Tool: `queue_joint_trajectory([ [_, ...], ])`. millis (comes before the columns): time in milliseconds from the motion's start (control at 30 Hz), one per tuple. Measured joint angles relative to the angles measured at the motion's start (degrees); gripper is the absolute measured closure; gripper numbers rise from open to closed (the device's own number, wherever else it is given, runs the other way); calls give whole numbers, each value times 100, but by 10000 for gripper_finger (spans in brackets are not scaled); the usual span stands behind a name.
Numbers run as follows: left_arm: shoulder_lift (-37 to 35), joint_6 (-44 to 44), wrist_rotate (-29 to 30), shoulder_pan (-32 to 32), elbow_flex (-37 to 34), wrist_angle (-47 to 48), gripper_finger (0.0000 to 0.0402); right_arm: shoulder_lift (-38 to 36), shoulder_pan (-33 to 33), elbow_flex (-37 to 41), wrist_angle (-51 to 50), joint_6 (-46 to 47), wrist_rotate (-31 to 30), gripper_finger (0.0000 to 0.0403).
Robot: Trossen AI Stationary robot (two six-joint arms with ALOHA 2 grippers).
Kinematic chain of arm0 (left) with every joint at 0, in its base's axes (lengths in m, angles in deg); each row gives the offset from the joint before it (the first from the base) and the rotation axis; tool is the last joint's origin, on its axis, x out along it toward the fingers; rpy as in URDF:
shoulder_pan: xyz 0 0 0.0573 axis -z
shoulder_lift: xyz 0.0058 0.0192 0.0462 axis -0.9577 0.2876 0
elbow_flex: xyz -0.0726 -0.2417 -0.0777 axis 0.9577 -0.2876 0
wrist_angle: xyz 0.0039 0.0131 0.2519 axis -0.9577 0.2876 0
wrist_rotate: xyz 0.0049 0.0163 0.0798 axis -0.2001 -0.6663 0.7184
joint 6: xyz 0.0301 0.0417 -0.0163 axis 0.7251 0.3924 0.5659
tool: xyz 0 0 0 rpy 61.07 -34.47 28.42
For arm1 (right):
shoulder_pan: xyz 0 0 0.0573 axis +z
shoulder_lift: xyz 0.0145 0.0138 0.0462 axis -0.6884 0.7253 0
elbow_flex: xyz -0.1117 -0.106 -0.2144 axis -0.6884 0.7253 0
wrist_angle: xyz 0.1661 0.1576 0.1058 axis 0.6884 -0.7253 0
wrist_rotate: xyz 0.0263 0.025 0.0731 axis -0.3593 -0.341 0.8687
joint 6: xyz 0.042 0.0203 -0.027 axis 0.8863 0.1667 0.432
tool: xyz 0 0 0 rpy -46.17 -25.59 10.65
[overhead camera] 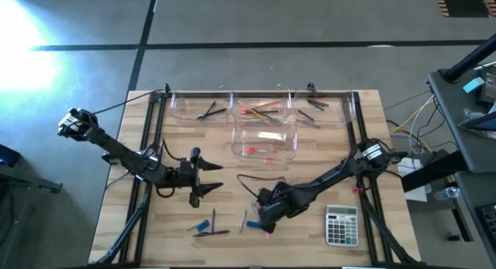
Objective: Sort crayons/erasers/pens/pencils in bins
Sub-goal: Put the pink pencil into the top center transparent bin
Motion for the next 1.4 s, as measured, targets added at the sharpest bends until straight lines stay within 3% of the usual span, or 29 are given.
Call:
queue_joint_trajectory([
  [533, 0, -7, 0, 0, 0, -1, 155, 179, 2, 29, 145, 98, -17, 222],
  [1100, 0, -9, -2, 0, 0, -1, 155, 181, 0, 51, 122, 201, 21, 362],
  [1400, 0, -9, -3, 2, 0, -1, 155, -26, 0, 67, -193, 84, 39, 389],
])
